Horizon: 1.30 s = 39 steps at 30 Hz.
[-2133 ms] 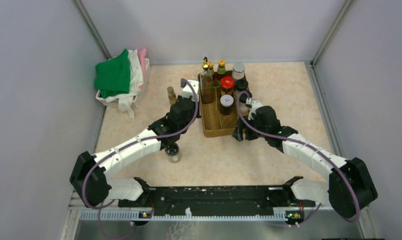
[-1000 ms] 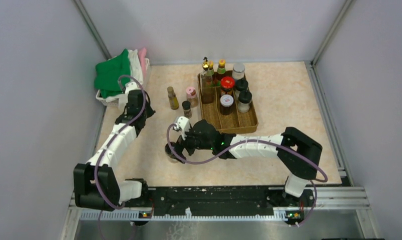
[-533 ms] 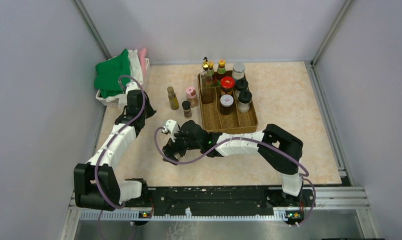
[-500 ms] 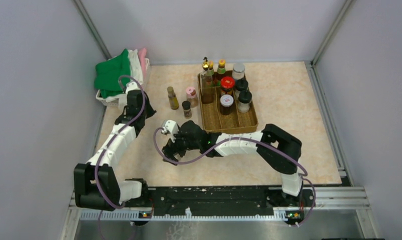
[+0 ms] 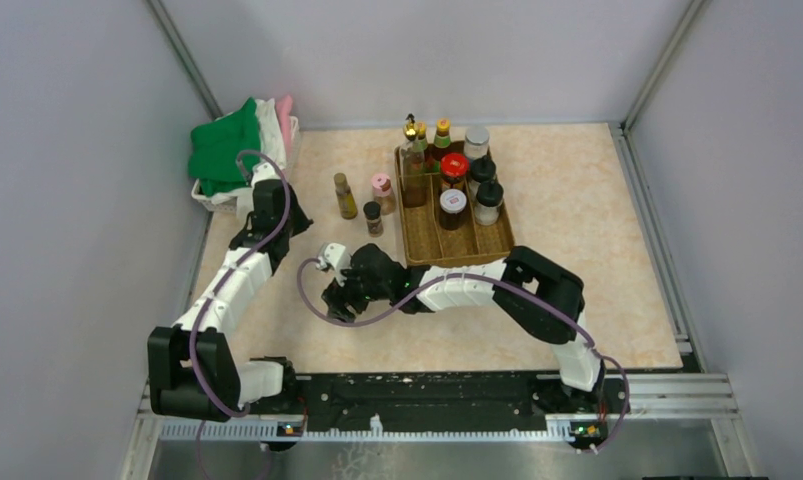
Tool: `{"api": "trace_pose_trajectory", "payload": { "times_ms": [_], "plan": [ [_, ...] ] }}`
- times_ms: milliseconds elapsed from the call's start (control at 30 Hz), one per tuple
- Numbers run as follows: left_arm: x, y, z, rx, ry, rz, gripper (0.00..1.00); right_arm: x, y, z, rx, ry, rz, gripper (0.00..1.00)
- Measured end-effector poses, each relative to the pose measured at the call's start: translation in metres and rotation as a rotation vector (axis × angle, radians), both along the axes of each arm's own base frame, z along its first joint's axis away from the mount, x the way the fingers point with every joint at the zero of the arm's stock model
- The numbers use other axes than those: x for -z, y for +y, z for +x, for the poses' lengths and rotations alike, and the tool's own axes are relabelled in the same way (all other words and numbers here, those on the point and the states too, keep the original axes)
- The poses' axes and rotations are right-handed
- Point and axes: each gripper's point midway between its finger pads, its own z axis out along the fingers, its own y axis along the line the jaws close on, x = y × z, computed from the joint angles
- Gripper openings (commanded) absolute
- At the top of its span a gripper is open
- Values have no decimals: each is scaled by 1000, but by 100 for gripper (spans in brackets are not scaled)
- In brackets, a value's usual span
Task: Organize the condiment bottles
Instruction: Pick up the bottle from the center of the board, then place the bottle in the storage box.
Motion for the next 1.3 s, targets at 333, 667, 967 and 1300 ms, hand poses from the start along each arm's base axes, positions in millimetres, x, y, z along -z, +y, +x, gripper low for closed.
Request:
{"api": "trace_pose_trajectory", "payload": {
  "times_ms": [333, 667, 967, 1300],
  "plan": [
    [3, -4, -1, 22, 2, -10, 17, -2, -10, 14, 86, -37, -31, 12],
    [12, -8, 0, 41, 27, -21, 14, -113, -90, 70, 363, -165, 96, 11],
    [27, -17, 5, 78, 62, -42, 11, -140, -231, 153, 773, -207, 119, 10],
    [28, -25, 14, 119, 59, -62, 11, -73, -335, 164, 1024, -104, -54, 9]
  ]
}}
